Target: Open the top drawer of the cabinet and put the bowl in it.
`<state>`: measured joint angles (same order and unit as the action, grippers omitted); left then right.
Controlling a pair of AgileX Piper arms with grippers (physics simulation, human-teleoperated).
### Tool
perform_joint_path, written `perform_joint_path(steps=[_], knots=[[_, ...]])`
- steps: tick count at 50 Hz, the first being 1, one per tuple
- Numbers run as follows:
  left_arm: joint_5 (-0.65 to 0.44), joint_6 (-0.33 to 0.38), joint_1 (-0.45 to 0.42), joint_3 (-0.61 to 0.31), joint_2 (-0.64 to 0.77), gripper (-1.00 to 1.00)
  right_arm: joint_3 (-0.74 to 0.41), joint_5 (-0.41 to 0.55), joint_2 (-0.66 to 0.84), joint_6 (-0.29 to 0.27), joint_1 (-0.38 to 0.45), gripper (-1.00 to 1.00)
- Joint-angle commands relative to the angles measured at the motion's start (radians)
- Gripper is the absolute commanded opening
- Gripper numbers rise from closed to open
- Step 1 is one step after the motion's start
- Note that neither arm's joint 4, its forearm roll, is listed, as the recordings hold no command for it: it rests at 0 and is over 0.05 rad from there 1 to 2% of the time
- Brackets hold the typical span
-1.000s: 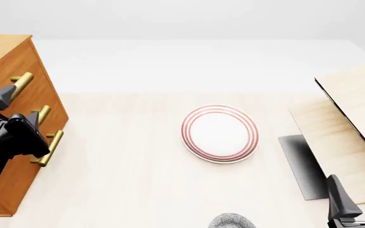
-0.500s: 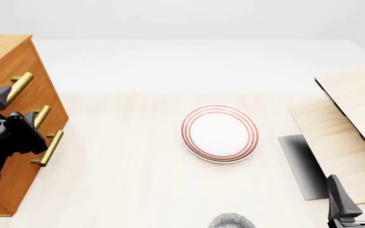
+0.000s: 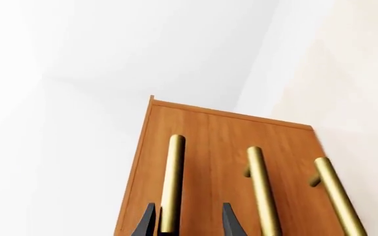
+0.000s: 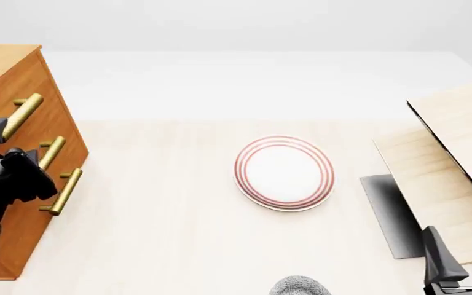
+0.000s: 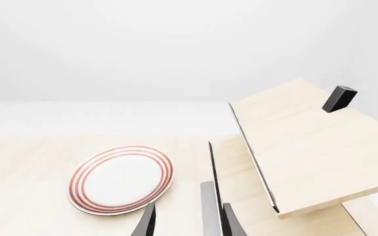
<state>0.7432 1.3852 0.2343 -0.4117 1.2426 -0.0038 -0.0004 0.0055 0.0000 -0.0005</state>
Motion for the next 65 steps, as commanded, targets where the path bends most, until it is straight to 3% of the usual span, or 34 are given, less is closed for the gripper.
perform_joint_path(steps=[1, 20, 21, 47, 65], knots=[[0.025, -0.004, 0.028, 0.017, 0.010, 1.00, 0.000, 0.000, 0.000, 0.000, 0.000, 1.00], [0.015, -0.004, 0.052, 0.008, -0.002, 1.00, 0.000, 0.000, -0.001, 0.000, 0.000, 1.00], [0.016, -0.004, 0.052, 0.009, -0.005, -1.00, 0.000, 0.000, -0.001, 0.000, 0.000, 1.00], [0.033, 0.030, 0.002, 0.068, -0.036, -1.00, 0.000, 0.000, 0.000, 0.000, 0.000, 1.00], [0.057, 0.041, -0.075, 0.036, 0.025, -1.00, 0.000, 0.000, -0.001, 0.000, 0.000, 1.00]])
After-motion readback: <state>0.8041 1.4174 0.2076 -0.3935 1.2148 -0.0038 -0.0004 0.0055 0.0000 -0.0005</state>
